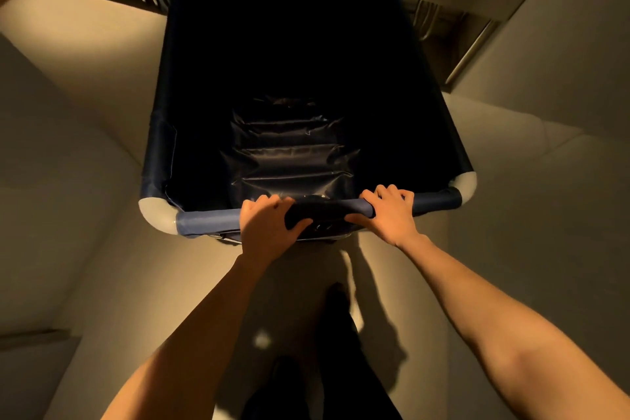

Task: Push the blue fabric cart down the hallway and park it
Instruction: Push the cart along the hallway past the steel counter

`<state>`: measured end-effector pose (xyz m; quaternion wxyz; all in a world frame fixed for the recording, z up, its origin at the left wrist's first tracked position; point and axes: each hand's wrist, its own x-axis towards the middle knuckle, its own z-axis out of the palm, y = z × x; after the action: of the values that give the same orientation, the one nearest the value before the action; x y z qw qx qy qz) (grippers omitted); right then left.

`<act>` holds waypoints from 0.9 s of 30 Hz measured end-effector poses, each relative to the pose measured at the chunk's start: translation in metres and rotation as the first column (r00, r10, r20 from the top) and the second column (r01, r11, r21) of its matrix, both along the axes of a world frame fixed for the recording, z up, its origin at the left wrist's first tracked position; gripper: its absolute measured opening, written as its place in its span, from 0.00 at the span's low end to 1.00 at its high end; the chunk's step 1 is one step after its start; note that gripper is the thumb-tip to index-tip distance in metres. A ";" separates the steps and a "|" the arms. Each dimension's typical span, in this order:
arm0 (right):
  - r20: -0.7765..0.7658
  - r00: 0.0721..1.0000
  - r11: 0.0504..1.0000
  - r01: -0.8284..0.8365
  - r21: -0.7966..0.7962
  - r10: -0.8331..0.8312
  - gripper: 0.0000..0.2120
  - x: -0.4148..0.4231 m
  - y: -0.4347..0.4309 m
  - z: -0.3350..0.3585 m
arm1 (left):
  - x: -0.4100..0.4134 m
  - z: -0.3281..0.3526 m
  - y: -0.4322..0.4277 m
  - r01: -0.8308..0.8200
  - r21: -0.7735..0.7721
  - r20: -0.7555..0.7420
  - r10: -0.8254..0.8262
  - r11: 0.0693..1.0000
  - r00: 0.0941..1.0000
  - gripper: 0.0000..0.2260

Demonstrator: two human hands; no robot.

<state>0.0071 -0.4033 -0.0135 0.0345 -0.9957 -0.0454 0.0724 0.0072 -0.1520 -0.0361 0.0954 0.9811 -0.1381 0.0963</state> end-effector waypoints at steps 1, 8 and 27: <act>0.017 1.000 1.000 -0.009 0.005 0.009 0.29 0.009 -0.003 -0.001 | 0.006 0.000 -0.003 -0.012 -0.023 0.000 0.012 1.000 1.000 0.23; 0.053 0.995 0.995 -0.092 0.028 0.090 0.29 0.078 -0.022 -0.008 | 0.047 -0.006 -0.022 -0.114 -0.096 -0.021 0.113 0.989 0.993 0.20; -0.019 0.926 0.926 -0.377 0.031 0.378 0.39 0.242 -0.050 -0.005 | 0.131 0.009 -0.076 -0.402 0.005 -0.064 0.402 0.915 0.913 0.20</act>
<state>0.2495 -0.4534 -0.0186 0.0336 -0.9669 -0.2366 0.0893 0.1385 -0.2282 -0.0273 0.0818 0.9907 0.0700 0.0833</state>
